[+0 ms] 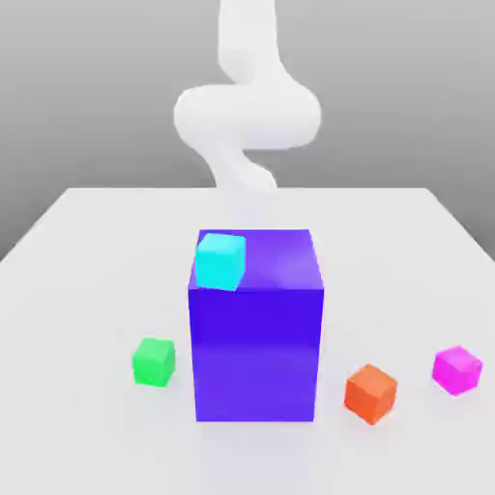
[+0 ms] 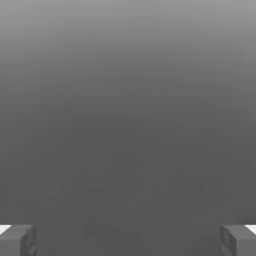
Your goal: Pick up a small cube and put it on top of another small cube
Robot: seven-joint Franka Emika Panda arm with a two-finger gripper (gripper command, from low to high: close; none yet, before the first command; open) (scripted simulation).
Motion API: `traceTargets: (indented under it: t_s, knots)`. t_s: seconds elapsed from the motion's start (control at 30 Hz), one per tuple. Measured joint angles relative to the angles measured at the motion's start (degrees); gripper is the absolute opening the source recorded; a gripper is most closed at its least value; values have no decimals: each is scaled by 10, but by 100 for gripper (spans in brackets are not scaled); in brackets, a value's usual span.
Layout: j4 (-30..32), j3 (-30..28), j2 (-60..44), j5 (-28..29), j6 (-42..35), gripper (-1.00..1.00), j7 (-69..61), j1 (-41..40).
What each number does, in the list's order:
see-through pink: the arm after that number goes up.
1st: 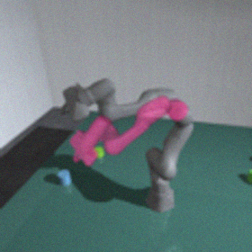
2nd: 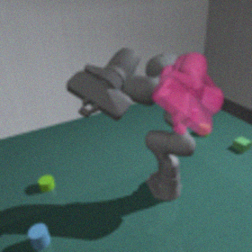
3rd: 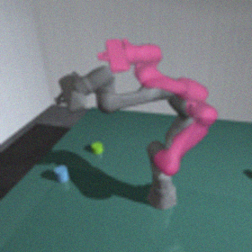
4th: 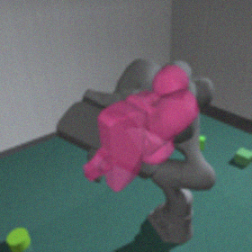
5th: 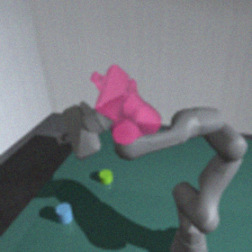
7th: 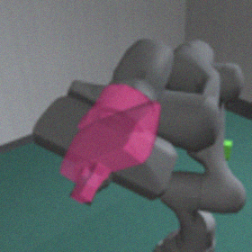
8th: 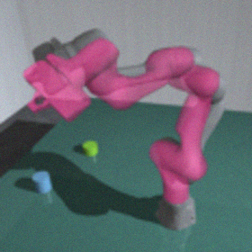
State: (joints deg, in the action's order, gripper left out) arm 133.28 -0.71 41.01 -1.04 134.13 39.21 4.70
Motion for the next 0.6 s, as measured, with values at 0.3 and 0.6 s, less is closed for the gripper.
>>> traceTargets:
  t_s: [0.3, 0.6]
  knots:
    - [54, -6, -176, -42, 85, 0, -244, 155]
    - [108, 35, -348, -60, 169, 0, -467, 265]
